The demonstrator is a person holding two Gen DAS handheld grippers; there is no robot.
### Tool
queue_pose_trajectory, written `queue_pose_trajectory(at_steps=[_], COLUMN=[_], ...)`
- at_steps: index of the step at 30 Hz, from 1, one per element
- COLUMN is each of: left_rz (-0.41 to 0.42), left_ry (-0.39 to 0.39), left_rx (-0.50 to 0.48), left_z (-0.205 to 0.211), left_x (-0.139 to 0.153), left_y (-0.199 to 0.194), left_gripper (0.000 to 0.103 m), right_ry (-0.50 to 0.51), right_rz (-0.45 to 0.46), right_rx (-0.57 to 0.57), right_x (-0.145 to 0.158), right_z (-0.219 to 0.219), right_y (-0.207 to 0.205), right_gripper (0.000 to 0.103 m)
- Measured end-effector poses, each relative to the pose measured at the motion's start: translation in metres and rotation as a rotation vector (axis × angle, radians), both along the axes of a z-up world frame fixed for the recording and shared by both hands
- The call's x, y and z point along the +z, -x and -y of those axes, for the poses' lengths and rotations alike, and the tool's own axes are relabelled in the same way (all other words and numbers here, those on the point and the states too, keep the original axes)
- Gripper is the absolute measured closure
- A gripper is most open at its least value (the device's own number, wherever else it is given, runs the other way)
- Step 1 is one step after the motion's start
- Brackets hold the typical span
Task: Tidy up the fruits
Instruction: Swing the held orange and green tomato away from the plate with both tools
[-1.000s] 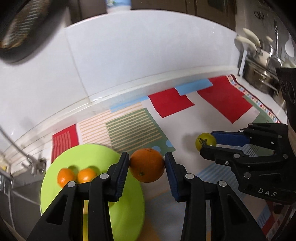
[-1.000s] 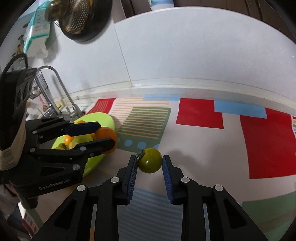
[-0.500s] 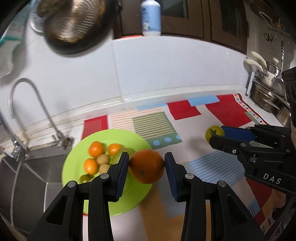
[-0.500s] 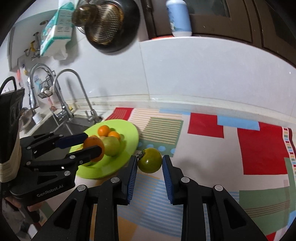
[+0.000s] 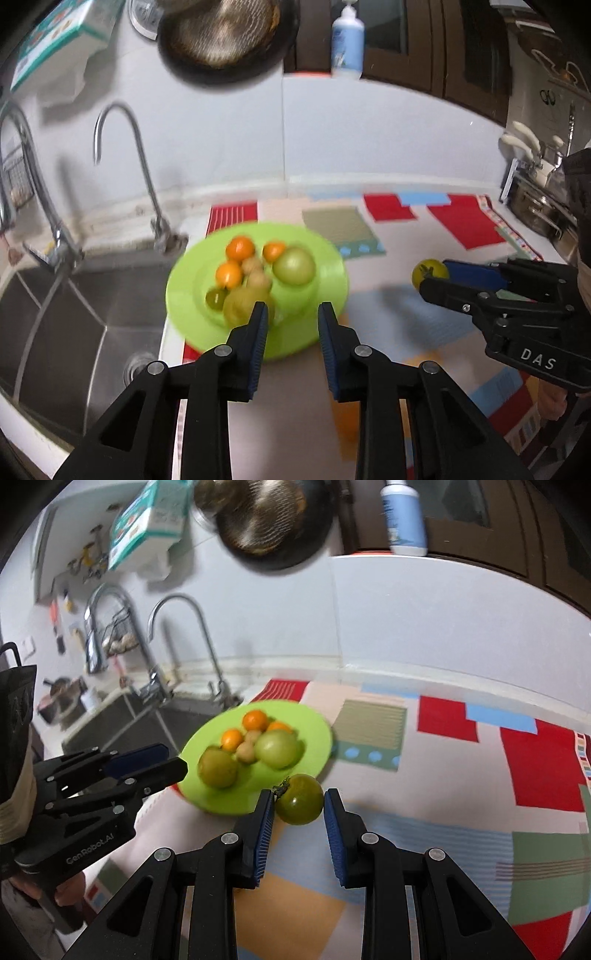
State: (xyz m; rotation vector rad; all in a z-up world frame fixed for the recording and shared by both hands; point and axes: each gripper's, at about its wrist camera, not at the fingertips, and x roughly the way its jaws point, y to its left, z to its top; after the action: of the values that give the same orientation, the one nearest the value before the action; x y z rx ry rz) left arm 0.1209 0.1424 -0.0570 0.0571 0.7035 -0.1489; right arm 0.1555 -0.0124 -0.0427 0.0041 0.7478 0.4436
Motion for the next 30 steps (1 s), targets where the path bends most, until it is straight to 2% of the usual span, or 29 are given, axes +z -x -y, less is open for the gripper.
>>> queue_pose_trajectory(at_steps=[5,9,14,30], left_rz=[-0.050,-0.049,-0.062,-0.016], left_ry=[0.039,0.017,0.028,-0.001], left_rx=[0.017,-0.005,-0.021,-0.034], left_z=[-0.009,-0.005,0.000,0.021], left_x=[-0.015,-0.017,-0.020,-0.011], left_y=[0.015,0.031,0.041,0.065], left_gripper=[0.075,0.074,0.073,0.070], right_ry=[0.008,0.007,0.008,0.019], right_rz=[-0.041,-0.050,-0.062,-0.011], right_rx=[0.025,0.016,0.008,0.009], right_x=[-0.013,-0.016,-0.018,-0.003], right_z=[-0.013,-0.012,-0.008,0.011], right_y=[0.012,0.019,0.029,0.044], right_gripper=[0.074,0.074,0.074,0.074])
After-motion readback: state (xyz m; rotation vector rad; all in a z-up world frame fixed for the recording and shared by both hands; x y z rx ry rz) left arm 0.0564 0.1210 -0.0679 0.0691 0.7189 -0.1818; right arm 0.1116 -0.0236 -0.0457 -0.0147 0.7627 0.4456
